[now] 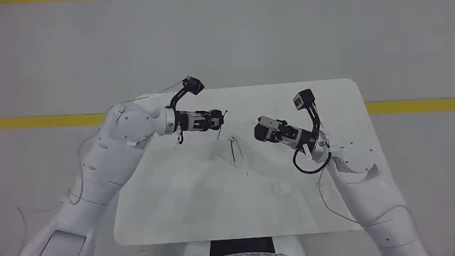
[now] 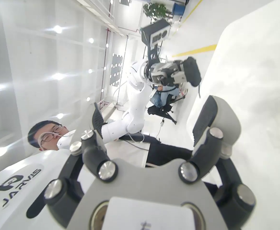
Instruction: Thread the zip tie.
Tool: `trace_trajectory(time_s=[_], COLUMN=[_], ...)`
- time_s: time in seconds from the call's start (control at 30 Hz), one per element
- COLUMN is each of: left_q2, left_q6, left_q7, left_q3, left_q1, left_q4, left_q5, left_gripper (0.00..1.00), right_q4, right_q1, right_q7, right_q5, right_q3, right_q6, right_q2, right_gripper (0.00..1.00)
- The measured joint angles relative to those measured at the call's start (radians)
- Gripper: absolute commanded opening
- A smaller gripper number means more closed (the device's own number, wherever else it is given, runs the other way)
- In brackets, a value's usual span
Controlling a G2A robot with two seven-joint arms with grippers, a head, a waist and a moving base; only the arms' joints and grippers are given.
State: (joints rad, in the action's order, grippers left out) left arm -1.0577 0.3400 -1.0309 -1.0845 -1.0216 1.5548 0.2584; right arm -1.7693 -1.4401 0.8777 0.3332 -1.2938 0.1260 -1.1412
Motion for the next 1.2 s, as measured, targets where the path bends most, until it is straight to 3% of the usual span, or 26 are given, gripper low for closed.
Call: trace_trajectory(time_s=[0.2,0.4,0.5,0.7,0.83,0.93,1.0,1.2], left_q2=[0.027,0.061,0.073,0.072,0.076,0.085,0.092,0.112], left_q6=[0.0,0.0,0.0,0.0,0.0,0.0,0.0,0.0], left_q7=[0.079,0.171,0.221,0.22,0.247,0.238,0.244,0.293], left_q3=[0.049,0.117,0.129,0.129,0.136,0.154,0.17,0.207], left_q1=[-0.006,-0.001,0.0,-0.001,-0.006,-0.007,-0.008,-0.017], left_q4=[0.09,0.128,0.122,0.121,0.134,0.157,0.17,0.197], left_q5=[0.239,0.38,0.381,0.381,0.382,0.503,0.593,0.706], left_gripper=[0.0,0.0,0.0,0.0,0.0,0.0,0.0,0.0], right_q4=[-0.015,-0.006,-0.007,-0.006,0.007,0.03,0.057,0.152], right_q1=[0.038,0.08,0.082,0.081,0.097,0.13,0.154,0.217], right_q7=[-0.019,-0.12,-0.123,-0.122,-0.156,-0.167,-0.164,-0.166], right_q5=[-0.019,-0.046,-0.046,-0.046,-0.104,-0.1,-0.093,-0.06], right_q3=[0.045,0.091,0.091,0.092,0.121,0.143,0.159,0.21], right_q6=[-0.152,-0.302,-0.305,-0.305,-0.383,-0.47,-0.47,-0.466], right_q2=[-0.002,-0.009,-0.009,-0.009,-0.01,-0.014,-0.015,-0.01], right_gripper=[1.0,1.0,1.0,1.0,1.0,1.0,1.0,1.0])
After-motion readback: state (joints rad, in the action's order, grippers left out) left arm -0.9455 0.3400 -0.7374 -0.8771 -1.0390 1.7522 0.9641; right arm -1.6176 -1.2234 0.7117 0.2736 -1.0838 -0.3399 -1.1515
